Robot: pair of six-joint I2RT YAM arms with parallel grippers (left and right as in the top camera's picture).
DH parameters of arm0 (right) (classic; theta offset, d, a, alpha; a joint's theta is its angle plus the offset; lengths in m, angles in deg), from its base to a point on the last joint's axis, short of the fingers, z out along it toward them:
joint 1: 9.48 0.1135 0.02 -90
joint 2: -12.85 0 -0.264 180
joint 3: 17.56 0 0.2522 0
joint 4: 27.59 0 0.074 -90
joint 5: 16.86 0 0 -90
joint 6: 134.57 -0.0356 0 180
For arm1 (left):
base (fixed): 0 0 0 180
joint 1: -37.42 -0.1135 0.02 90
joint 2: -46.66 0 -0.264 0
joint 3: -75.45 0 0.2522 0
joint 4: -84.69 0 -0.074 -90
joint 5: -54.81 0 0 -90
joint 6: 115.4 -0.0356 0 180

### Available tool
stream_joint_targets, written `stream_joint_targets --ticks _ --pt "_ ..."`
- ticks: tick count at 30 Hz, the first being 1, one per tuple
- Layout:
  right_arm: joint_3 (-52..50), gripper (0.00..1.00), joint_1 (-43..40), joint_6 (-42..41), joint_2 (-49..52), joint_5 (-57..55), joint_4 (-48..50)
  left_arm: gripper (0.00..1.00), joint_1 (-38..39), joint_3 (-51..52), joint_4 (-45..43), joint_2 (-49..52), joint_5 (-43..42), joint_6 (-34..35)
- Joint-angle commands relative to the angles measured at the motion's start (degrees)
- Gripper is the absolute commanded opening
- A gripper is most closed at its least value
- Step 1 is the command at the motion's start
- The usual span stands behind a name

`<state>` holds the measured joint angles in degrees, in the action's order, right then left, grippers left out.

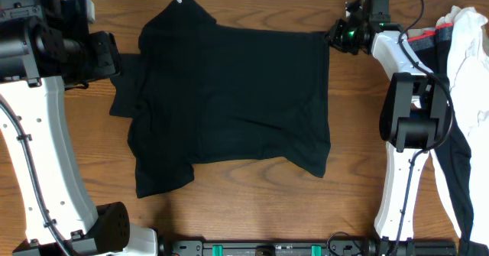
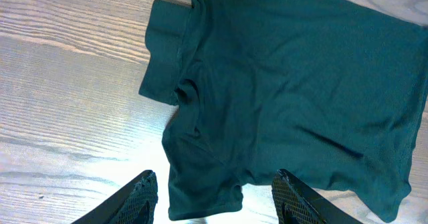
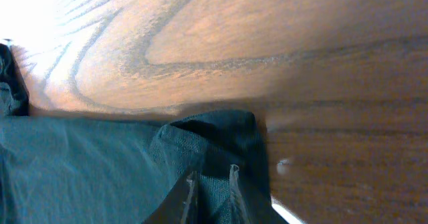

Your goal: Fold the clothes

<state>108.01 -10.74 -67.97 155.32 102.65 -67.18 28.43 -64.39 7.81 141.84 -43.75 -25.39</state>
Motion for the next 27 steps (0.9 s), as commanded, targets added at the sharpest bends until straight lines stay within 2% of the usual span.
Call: stream_joint_targets --ticks 1,4,10,21,27 --pt "0.52 0.15 0.59 0.76 0.79 -0.35 0.31 0.57 -0.31 0.09 -0.11 0.31 0.66 0.24" --pt "0.52 0.25 0.59 0.76 0.79 -0.44 0.15 0.58 -0.31 0.09 -0.09 0.31 0.66 0.24" --pt "0.52 0.32 1.44 0.76 0.96 -2.08 0.20 0.58 -0.31 0.09 -0.11 0.31 0.66 0.24" --pt "0.55 0.04 2.01 0.74 1.11 -1.03 1.64 0.57 -0.31 0.09 0.09 0.31 0.66 0.24" --pt "0.81 0.01 0.50 0.74 0.83 3.63 1.88 0.57 -0.31 0.09 0.15 0.31 0.66 0.24"
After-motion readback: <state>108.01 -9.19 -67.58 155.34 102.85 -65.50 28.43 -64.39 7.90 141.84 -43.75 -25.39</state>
